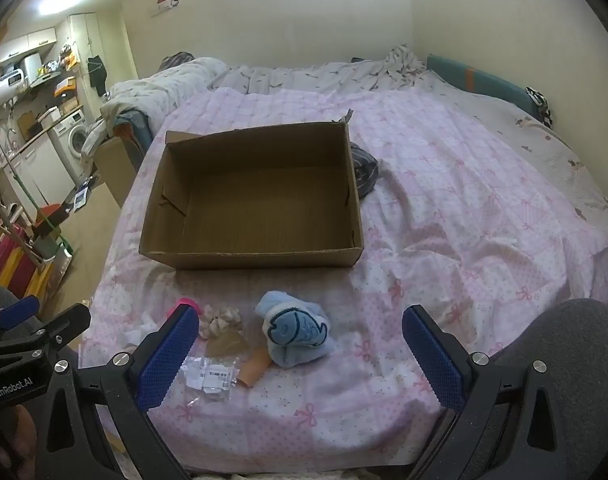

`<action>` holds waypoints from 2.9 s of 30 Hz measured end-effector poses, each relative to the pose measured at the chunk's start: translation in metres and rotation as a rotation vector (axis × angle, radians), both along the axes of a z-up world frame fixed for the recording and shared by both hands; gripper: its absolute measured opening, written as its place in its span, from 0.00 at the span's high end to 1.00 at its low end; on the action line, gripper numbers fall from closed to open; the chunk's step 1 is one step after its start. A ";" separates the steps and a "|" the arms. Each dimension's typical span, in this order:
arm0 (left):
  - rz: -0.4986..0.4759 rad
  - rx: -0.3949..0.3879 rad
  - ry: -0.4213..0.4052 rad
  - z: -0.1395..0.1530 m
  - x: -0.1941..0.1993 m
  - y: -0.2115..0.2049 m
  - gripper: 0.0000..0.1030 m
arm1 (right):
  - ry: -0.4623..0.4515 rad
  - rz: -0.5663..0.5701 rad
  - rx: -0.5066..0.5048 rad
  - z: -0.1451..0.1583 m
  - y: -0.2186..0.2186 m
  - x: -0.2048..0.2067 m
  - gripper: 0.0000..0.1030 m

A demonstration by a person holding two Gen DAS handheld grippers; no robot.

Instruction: Organize soft objects

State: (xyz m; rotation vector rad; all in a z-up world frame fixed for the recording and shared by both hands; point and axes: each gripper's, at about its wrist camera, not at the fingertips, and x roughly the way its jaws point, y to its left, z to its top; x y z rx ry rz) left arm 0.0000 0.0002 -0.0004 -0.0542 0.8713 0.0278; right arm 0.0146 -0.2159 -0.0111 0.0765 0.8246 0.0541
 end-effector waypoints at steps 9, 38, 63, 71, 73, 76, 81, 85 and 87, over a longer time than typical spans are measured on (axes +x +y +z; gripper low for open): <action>0.000 0.002 -0.002 0.000 0.000 0.000 0.00 | -0.001 0.000 0.002 0.000 0.000 0.000 0.00; 0.000 0.006 -0.005 0.000 -0.001 -0.001 0.00 | -0.002 -0.001 0.003 0.000 0.000 0.000 0.00; -0.001 0.007 -0.006 0.000 -0.001 -0.001 0.00 | -0.001 0.001 0.002 0.000 0.000 0.000 0.00; -0.001 0.008 -0.005 0.000 -0.001 -0.001 0.00 | 0.000 -0.001 0.006 0.000 0.000 0.000 0.00; -0.001 0.008 -0.006 0.000 -0.001 -0.001 0.00 | -0.003 -0.002 0.006 0.000 0.000 0.000 0.00; -0.003 0.012 -0.007 0.002 -0.003 0.003 0.00 | -0.001 0.001 0.003 0.000 0.000 0.000 0.00; -0.030 0.026 0.008 0.006 0.002 0.000 0.00 | -0.002 -0.001 0.007 0.000 0.000 0.000 0.00; -0.039 0.015 0.018 0.015 0.010 -0.005 0.00 | 0.014 0.008 0.039 0.000 -0.005 0.005 0.00; -0.043 0.012 0.026 0.016 0.016 -0.007 0.00 | 0.021 0.005 0.055 0.003 -0.008 0.010 0.00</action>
